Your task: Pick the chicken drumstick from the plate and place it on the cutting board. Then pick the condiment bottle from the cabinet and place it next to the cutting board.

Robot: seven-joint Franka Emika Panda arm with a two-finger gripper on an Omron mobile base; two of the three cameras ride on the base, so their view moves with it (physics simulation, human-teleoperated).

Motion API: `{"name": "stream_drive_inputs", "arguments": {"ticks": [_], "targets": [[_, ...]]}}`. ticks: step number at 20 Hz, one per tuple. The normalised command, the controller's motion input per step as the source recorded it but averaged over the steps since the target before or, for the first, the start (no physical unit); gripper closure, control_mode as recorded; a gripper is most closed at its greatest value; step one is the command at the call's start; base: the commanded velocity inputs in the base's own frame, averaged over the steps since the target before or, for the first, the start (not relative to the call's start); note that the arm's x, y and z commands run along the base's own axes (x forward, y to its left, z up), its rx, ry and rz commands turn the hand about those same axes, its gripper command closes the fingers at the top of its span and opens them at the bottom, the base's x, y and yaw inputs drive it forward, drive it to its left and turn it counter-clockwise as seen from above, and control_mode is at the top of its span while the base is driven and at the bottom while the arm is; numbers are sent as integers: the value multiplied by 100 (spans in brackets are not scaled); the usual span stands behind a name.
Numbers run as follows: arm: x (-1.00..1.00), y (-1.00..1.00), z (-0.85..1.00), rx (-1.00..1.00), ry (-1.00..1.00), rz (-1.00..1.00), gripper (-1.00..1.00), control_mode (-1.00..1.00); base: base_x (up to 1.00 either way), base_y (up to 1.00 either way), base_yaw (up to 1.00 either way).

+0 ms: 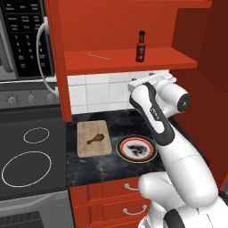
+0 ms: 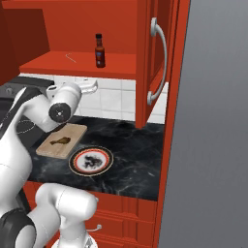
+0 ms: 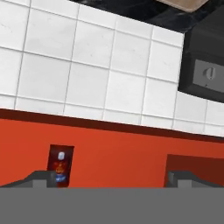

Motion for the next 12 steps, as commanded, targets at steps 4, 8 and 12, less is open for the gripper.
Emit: {"name": "stream_drive_inputs", "arguments": {"ticks": [4, 8, 12], "targets": [[0, -10, 24, 8, 9, -4, -100, -100, 0, 0, 0], [0, -10, 26, 8, 7, -4, -100, -100, 0, 0, 0], [0, -7, 23, 10, 6, -5, -100, -100, 0, 0, 0]]}}
